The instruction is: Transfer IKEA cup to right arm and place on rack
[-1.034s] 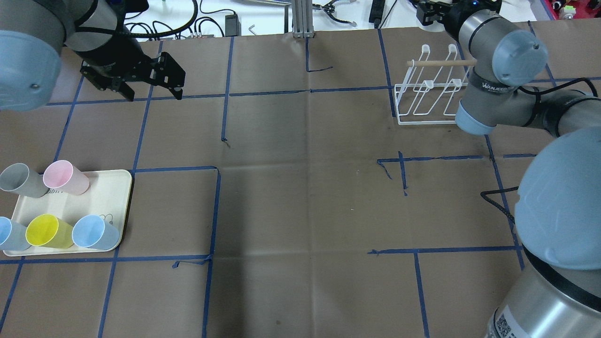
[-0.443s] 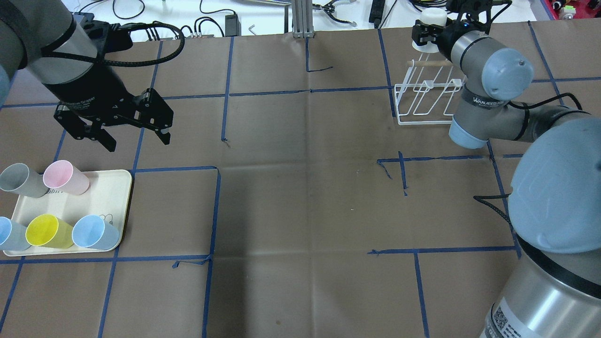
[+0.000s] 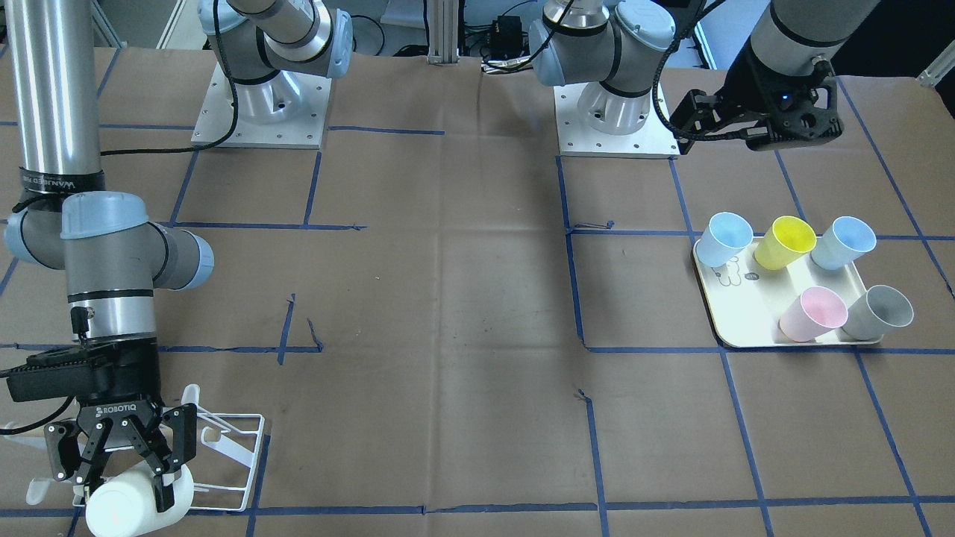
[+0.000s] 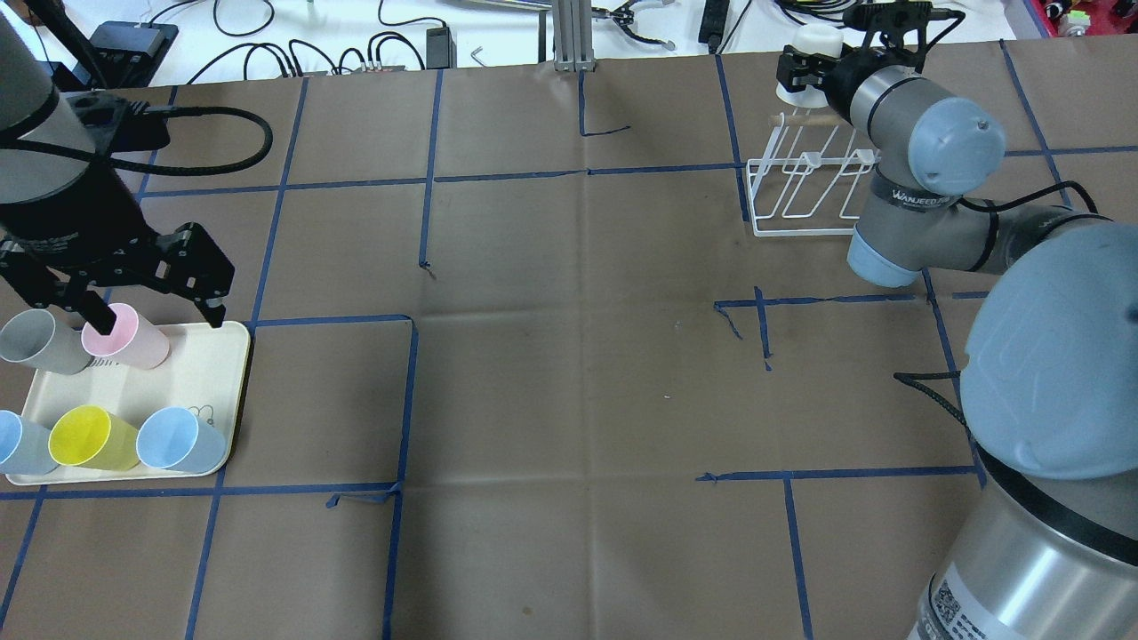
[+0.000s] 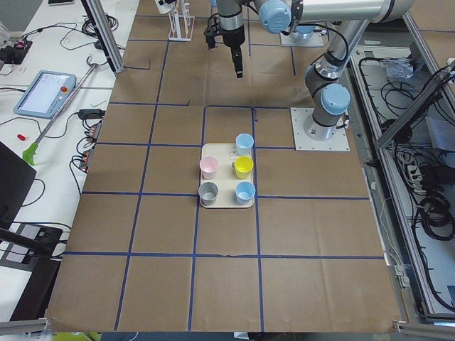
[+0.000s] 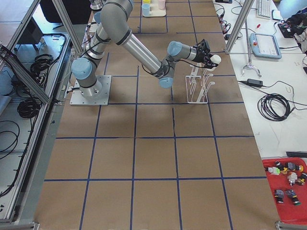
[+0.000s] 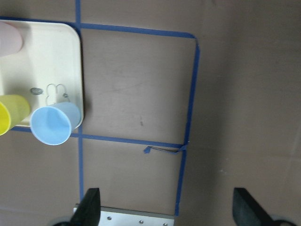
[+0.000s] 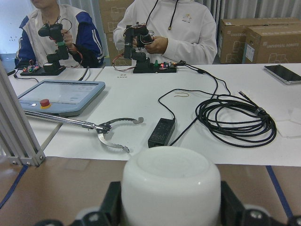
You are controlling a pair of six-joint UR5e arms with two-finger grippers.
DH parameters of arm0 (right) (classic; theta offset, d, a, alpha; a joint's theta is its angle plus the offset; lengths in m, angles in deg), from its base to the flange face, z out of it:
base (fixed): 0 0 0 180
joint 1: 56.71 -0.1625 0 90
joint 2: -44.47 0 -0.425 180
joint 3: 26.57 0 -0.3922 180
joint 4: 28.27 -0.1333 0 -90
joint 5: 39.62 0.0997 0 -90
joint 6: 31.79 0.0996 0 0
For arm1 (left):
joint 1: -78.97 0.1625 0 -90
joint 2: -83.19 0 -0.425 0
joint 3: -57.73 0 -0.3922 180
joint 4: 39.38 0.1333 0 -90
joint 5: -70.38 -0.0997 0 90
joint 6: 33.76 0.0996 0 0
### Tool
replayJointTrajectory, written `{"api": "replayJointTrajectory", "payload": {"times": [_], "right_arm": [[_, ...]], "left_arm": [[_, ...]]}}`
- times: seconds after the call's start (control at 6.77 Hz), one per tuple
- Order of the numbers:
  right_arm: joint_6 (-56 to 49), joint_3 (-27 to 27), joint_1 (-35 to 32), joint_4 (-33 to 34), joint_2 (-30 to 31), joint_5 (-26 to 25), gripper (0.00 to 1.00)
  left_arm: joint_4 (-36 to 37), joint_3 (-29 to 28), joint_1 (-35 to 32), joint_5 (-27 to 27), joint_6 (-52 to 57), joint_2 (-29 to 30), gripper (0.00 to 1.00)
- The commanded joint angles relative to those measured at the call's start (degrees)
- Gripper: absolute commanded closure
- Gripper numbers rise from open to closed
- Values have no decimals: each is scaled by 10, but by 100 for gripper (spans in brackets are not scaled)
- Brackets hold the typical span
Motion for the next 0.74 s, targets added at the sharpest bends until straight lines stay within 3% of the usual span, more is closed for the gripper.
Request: {"api": "replayJointTrajectory", "payload": {"times": [0.0, 0.3, 0.59], "right_arm": [[14, 0, -1, -3, 1, -5, 0], [15, -1, -1, -5, 2, -5, 0], [14, -3, -2, -6, 15, -3, 0]], "left_arm": [[17, 73, 121, -1, 123, -42, 1], [49, 135, 177, -1, 182, -84, 1], [133, 182, 178, 1, 228, -81, 1]]}}
